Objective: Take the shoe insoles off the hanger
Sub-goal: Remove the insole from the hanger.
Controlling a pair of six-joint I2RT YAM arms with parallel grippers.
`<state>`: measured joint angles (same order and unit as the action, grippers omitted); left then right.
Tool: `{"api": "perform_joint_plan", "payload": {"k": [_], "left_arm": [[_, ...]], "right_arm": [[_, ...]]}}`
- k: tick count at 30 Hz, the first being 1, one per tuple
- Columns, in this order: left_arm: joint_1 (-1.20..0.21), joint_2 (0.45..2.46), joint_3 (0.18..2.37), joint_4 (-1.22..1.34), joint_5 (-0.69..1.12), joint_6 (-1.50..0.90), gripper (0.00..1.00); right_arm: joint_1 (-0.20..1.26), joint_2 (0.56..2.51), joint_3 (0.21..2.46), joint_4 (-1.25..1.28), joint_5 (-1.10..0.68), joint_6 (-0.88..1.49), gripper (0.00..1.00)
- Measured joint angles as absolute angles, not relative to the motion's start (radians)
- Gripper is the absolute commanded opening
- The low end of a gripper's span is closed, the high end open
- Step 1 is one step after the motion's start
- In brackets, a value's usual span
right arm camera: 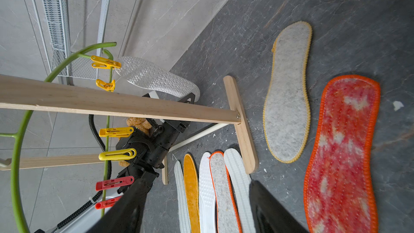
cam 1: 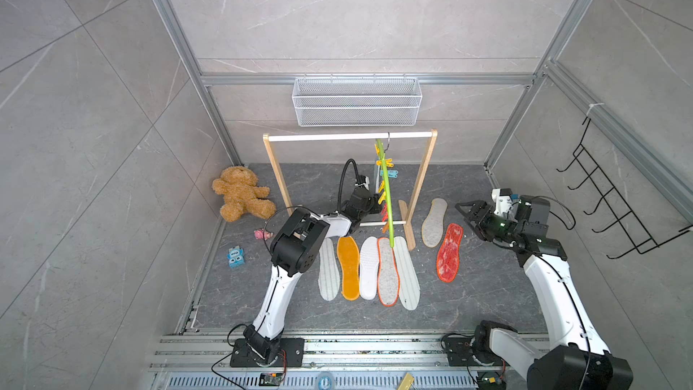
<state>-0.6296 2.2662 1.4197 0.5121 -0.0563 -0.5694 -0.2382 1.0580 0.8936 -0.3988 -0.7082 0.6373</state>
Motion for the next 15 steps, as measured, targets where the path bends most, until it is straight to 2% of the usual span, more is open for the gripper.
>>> {"api": "perform_joint_plan", "payload": {"k": [10, 15], "left_arm": [[-0.628, 2.297, 1.466, 0.481, -0.062, -0.596, 0.47], [-0.628, 2.297, 1.483, 0.47, -0.063, -0.606, 0.36]], "right_arm": [[-0.243, 1.049, 0.894, -0.393, -0.723, 0.656, 0.75], [-0.243, 1.048, 0.894, -0.384, -0.73, 0.662, 0.75]]}}
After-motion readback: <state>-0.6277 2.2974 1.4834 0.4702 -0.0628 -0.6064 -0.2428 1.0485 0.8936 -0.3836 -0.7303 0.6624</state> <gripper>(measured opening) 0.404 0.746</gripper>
